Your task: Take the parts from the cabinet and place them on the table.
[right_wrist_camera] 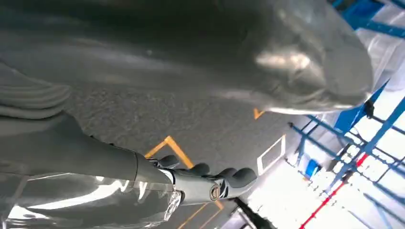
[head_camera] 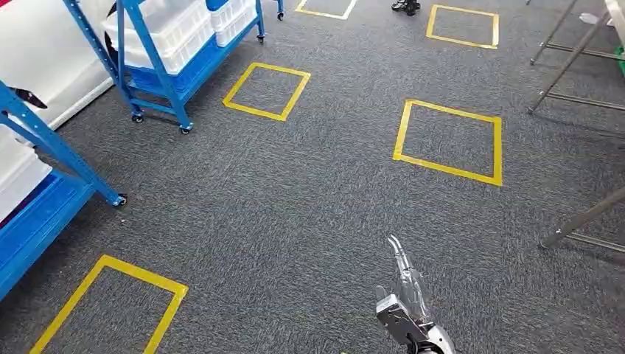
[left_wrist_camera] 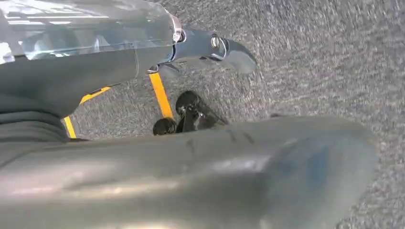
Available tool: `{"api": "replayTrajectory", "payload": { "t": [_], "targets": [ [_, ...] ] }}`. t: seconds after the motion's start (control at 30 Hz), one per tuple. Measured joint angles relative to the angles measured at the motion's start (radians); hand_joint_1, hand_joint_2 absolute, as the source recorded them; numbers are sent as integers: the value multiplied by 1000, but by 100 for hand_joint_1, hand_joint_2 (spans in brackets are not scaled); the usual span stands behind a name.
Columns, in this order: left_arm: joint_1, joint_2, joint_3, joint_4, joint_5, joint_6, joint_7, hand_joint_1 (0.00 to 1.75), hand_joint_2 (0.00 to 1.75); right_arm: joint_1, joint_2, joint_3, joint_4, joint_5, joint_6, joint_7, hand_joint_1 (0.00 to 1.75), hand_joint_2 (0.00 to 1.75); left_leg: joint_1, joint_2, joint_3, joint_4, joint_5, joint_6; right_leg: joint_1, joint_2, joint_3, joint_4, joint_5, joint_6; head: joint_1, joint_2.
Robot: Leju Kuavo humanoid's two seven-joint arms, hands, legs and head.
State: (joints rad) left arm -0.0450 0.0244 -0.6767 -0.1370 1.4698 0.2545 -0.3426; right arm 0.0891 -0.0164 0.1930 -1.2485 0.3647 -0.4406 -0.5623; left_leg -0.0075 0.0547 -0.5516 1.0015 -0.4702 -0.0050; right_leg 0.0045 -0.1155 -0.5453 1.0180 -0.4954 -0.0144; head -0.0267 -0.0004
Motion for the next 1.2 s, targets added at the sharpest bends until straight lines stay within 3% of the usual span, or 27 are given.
{"api": "replayTrajectory", "payload": {
  "t": [0.03,0.07,0.1,0.13,0.17,0.23,0.27,0.3,0.37,0.4,0.43,0.53,0.57,0.6,0.63,0.67,0.73,0.77,0.8,0.87,0.9,0.93,1.07,1.1,1.13,1.17,1.2],
  "targets": [
    [3,0,0,0,0,1,-2,0,0,-6,0,0,7,-6,-3,-4,0,0,-2,-13,-3,-1,2,4,-1,-11,4,-3,0,4,0,0],
    [4,0,2,0,0,3,-2,0,0,-12,0,0,11,-8,-7,-5,0,0,9,-23,10,-13,11,13,1,-5,5,1,-6,14,0,0],
    [3,0,2,0,0,3,-3,0,0,-18,-1,0,17,-9,-9,-6,0,0,10,-31,10,-18,15,16,-5,47,0,19,-21,21,0,0],
    [1,0,3,0,0,4,-3,0,0,-21,0,0,21,-10,-12,-8,0,0,12,-38,8,-18,18,21,-9,84,-21,62,-51,25,0,0],
    [-2,0,6,0,0,5,-2,0,0,-21,-2,0,29,-13,-12,-8,0,0,12,-50,5,-18,20,24,-12,103,-58,139,-92,28,0,0],
    [-2,0,10,0,0,5,-2,0,0,-19,-6,0,46,-22,-13,-9,0,0,12,-76,1,-16,21,26,-15,111,-134,288,-147,33,1,0],
    [-1,0,11,0,0,6,-2,0,0,-21,-8,0,51,-27,-14,-12,0,0,12,-90,1,-15,21,26,-18,112,-149,310,-139,34,0,0],
    [0,0,12,0,0,6,-1,0,0,-22,-9,0,56,-29,-14,-18,0,0,13,-104,2,-12,21,24,-21,112,-138,280,-104,36,0,0],
    [0,0,14,0,0,7,-1,0,0,-26,-11,0,64,-37,-19,-22,0,0,16,-130,3,-5,17,19,-28,127,-63,119,-8,38,0,0],
    [0,0,14,0,0,8,-2,0,0,-29,-12,0,67,-39,-22,-23,0,0,18,-142,-1,0,14,12,-36,174,-28,35,20,40,1,0],
    [-2,0,15,0,0,10,-2,0,0,-32,-13,0,72,-41,-24,-24,0,0,13,-152,-9,10,11,4,-34,204,-23,19,5,41,0,0],
    [2,0,17,0,0,18,-5,0,0,-34,-13,0,76,-36,-32,-26,0,0,20,-182,-21,0,21,-18,-26,169,-28,24,11,23,0,0],
    [4,0,18,0,0,19,-6,0,0,-38,-11,0,76,-34,-33,-26,0,0,20,-191,-24,2,20,-25,-32,158,-26,15,15,14,0,0],
    [5,0,18,0,0,21,-6,0,0,-43,-10,1,76,-32,-35,-26,0,0,22,-155,-26,17,9,-26,-32,143,-23,9,19,5,0,0],
    [4,-2,18,0,0,21,-6,0,0,-44,-10,1,76,-31,-37,-26,0,0,18,-104,-45,58,-22,-28,-30,134,-23,7,18,-4,-1,0],
    [0,-1,18,0,0,21,-7,0,0,-43,-9,1,76,-27,-39,-26,0,0,19,-80,-80,129,-63,-32,-26,119,-23,7,18,-8,-1,0],
    [-3,-1,19,0,0,21,-7,0,0,-41,-9,1,81,-26,-41,-26,0,0,20,-65,-155,290,-132,-37,-20,88,-24,7,16,-11,-1,0],
    [-2,-1,20,0,0,23,-7,0,0,-43,-9,1,83,-25,-41,-26,0,0,20,-63,-170,323,-135,-38,-18,76,-25,8,15,-11,-1,0],
    [1,-1,21,0,0,24,-7,0,0,-45,-9,1,85,-25,-41,-26,0,0,20,-61,-158,303,-112,-37,-17,63,-24,8,15,-11,-1,0],
    [2,-1,24,0,0,25,-8,0,0,-47,-9,1,88,-25,-41,-26,0,0,19,-52,-79,158,-37,-31,-16,43,-19,8,12,-9,-1,0],
    [2,0,25,0,0,25,-10,0,0,-47,-10,1,88,-25,-43,-26,0,0,17,-22,-22,57,1,-24,-15,32,-15,8,10,-6,-1,0],
    [0,0,26,0,0,25,-11,0,0,-45,-10,1,88,-26,-45,-27,0,0,9,21,0,6,-6,-17,-10,22,-12,9,7,-1,-1,0],
    [6,0,26,0,0,24,-14,0,0,-41,-16,1,88,-35,-48,-31,0,0,2,-22,-9,3,5,6,-9,-11,-6,7,5,20,0,0],
    [7,0,27,0,0,24,-14,0,0,-41,-17,1,85,-35,-48,-33,0,0,14,-31,3,-8,15,14,-11,2,-6,12,-2,29,-1,0],
    [5,0,27,0,0,24,-16,0,0,-39,-20,1,84,-37,-50,-34,0,0,13,-40,3,-10,17,18,-16,59,-15,40,-25,35,0,0],
    [3,0,29,0,0,24,-17,0,0,-35,-22,1,83,-39,-53,-36,0,0,13,-47,1,-10,20,23,-18,90,-43,99,-65,35,0,0],
    [2,0,33,0,0,23,-18,0,0,-27,-29,1,83,-42,-55,-35,0,0,13,-57,0,-10,20,25,-18,104,-78,173,-103,36,0,0]
  ]
}}
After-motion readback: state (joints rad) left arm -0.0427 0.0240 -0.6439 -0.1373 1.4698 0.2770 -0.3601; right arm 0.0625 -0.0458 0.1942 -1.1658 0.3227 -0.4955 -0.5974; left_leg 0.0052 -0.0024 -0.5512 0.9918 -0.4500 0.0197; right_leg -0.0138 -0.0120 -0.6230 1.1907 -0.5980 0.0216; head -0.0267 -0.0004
